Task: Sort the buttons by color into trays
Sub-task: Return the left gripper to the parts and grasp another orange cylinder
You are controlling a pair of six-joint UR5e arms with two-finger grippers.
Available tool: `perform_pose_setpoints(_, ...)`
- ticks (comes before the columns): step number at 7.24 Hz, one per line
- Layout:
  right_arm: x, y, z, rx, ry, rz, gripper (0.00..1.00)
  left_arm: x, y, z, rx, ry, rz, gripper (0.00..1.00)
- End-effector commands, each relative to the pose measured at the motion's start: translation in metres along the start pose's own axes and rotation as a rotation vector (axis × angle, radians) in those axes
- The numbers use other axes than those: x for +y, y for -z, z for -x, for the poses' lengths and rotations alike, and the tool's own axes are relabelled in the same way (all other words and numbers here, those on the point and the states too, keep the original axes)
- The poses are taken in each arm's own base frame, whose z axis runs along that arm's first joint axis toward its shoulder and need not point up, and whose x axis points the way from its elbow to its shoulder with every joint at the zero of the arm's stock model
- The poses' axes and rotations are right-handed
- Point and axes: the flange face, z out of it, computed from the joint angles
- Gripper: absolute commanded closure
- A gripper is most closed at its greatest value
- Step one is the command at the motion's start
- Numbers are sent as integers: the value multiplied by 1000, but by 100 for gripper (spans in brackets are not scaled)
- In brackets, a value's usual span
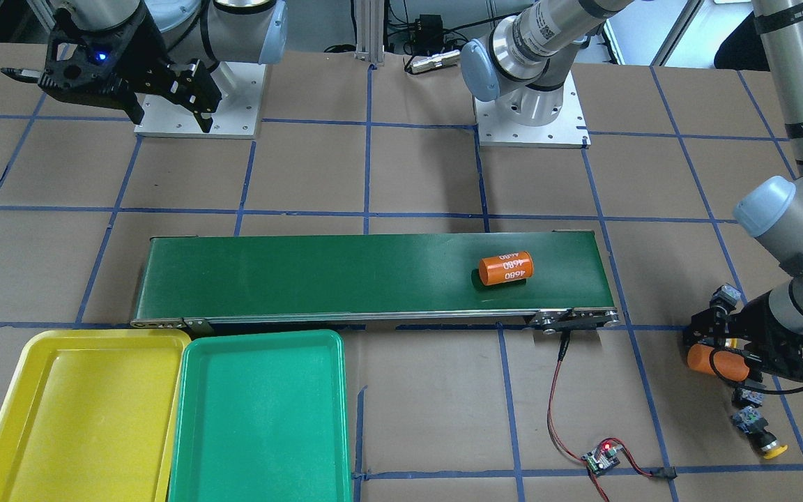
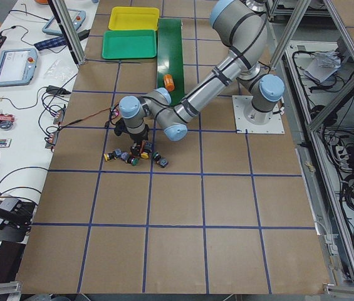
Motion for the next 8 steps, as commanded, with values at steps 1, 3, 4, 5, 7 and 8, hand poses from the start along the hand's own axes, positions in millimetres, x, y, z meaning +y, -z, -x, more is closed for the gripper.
perform_pose_setpoints(1,0,-1,0,0,0,3,0,-3,6,4,-9,-7,-11,0)
perform_pose_setpoints(3,3,-9,-1,2,-2,19,0,-4,7,4,-11,-40,-14,0)
perform_pose_setpoints(4,3,-10,-1,2,-2,19,0,-5,7,4,-7,-41,-19,0)
perform_pose_setpoints(5,3,-10,-1,3,-2,21,0,-7,4,2,22,-41,-46,0)
perform_pose_setpoints(7,3,-10,-1,3,-2,21,0,-19,8,17,3,-66,-66,0)
perform_pose_setpoints(8,3,-10,-1,3,-2,21,0,-21,0,16,15,-68,-58,0)
